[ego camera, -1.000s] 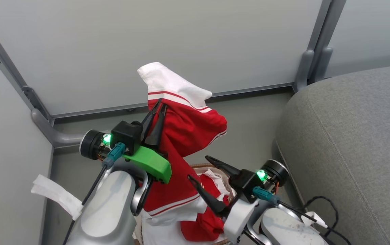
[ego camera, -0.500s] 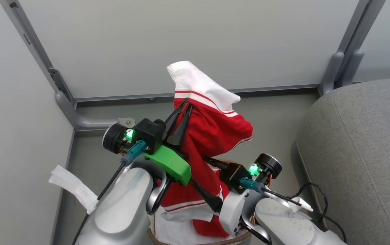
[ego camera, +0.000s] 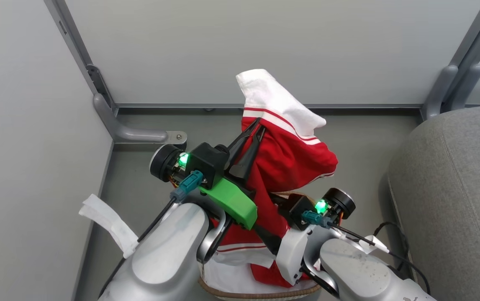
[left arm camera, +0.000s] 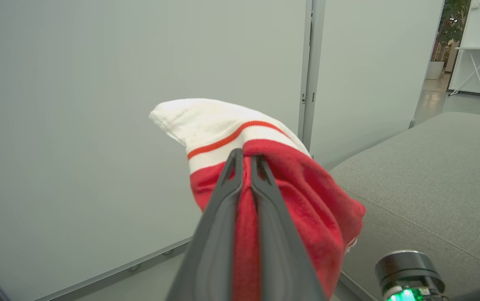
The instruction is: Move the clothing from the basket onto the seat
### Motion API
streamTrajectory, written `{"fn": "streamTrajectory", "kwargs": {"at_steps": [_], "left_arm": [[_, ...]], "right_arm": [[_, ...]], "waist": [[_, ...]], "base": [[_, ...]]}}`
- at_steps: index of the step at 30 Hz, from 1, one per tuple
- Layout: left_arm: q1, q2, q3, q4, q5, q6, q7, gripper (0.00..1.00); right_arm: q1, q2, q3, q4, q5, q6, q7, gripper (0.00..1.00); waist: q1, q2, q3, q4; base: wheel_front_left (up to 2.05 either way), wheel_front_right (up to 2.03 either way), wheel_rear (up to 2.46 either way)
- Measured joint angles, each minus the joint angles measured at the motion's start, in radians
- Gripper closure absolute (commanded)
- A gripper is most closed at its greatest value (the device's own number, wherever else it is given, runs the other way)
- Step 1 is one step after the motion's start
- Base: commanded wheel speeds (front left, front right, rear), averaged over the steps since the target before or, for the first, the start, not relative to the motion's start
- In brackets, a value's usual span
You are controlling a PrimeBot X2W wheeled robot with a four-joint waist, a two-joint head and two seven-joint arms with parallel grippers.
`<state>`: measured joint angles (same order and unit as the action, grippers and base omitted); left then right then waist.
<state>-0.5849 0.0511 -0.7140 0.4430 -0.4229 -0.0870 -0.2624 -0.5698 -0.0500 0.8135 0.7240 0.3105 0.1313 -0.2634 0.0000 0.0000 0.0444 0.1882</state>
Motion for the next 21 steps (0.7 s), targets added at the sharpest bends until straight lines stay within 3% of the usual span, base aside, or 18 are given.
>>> {"fn": "streamTrajectory", "kwargs": {"at_steps": [1,2,17,19,20,21], "left_arm": [[0.0,0.0,-0.004,0.0,-0.003,0.002,0.0,1.0],[0.0,0.0,-0.008,0.0,-0.008,0.005,0.0,1.0],[0.0,0.0,-0.02,0.014,-0.019,0.017,0.0,1.0],[0.0,0.0,-0.014,0.014,-0.014,0.021,0.0,0.53],[0.001,0.0,-0.01,0.016,-0.013,0.024,-0.001,0.0],[0.002,0.0,-0.002,0.014,-0.014,0.026,-0.001,0.0]], "right_arm": [[0.0,0.0,0.0,0.001,0.002,0.0,0.0,0.67],[0.0,0.0,0.0,0.001,0.004,0.0,0.0,1.0],[0.001,0.0,0.005,0.0,0.016,0.0,0.0,1.0],[0.002,0.0,0.002,-0.007,0.016,0.0,0.0,1.0],[0.002,0.0,0.002,-0.012,0.016,0.0,0.0,1.0],[0.003,0.0,0.002,-0.015,0.016,0.0,0.0,1.0]], "waist": [[0.0,0.0,0.001,0.003],[0.0,0.0,0.001,0.006],[0.0,0.0,-0.005,-0.006],[0.0,0.0,-0.006,-0.01],[0.0,0.0,-0.006,-0.013],[0.0,0.0,-0.006,-0.017]], "base": [[0.0,0.0,0.0],[0.0,0.0,0.0],[0.0,0.0,0.0],[0.0,0.0,0.0],[0.0,0.0,0.0],[0.0,0.0,0.0]]}}
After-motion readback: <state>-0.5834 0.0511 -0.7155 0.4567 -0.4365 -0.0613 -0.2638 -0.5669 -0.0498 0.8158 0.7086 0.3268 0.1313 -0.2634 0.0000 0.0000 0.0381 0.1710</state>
